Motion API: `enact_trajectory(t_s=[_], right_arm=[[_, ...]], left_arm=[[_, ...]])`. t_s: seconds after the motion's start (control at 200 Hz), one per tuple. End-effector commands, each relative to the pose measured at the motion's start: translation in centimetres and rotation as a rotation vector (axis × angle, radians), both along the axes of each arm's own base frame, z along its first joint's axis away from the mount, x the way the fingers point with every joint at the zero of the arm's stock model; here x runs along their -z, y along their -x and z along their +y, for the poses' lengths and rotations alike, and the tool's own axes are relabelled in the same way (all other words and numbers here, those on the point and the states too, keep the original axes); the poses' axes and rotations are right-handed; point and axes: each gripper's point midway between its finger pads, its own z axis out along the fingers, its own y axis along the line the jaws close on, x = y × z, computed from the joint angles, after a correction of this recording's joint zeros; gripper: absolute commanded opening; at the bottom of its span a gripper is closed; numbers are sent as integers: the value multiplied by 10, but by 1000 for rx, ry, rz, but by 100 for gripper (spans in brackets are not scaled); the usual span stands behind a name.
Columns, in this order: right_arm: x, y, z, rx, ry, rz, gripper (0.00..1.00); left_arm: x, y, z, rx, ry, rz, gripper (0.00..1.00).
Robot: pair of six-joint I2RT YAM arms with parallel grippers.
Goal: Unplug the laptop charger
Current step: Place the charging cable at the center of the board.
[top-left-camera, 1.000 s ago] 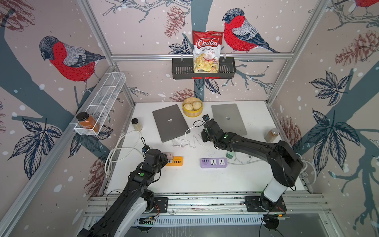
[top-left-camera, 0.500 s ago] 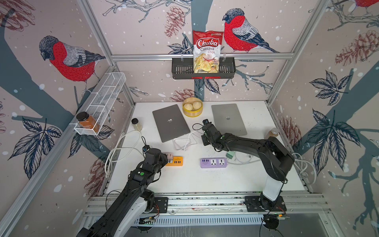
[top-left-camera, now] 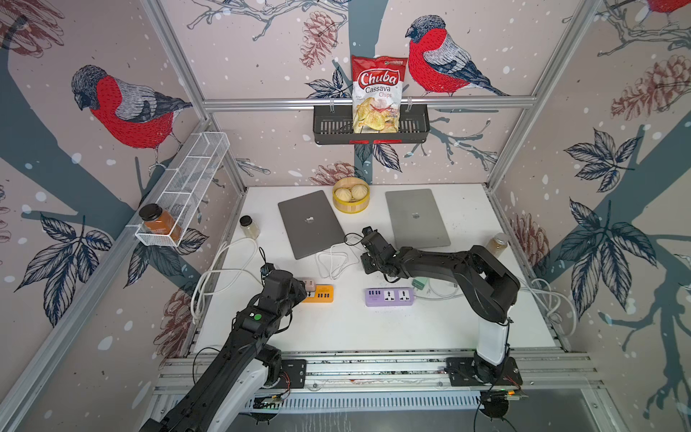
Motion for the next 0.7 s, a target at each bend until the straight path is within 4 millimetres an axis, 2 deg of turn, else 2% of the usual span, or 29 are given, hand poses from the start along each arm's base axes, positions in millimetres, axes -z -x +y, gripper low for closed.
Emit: enact_trajectory(t_s=[0.0, 0.11, 0.24, 0.39, 0.445, 0.56, 0.695], right_arm=[[-1, -1, 2, -1, -3, 3, 33], [-7, 0, 2, -3, -7, 1, 40], [-27, 3, 1, -3, -22, -35, 49], [-62, 24, 22, -53, -56, -105, 60], [-69, 34, 30, -70, -81, -104, 63], [-67, 58, 42, -113, -180, -51, 67], [-49, 84, 56, -169, -207, -7, 67]], left_arm=[[-8, -3, -3, 26, -2, -23, 43], [-13, -5, -4, 33, -4, -36, 43], [-14, -6, -3, 23, -8, -38, 43], [-15, -8, -7, 39, 13, -49, 43], [-16, -9, -12, 73, 14, -51, 47], [-18, -9, -16, 126, -24, -38, 55], [-20, -11, -20, 150, -49, -31, 63]])
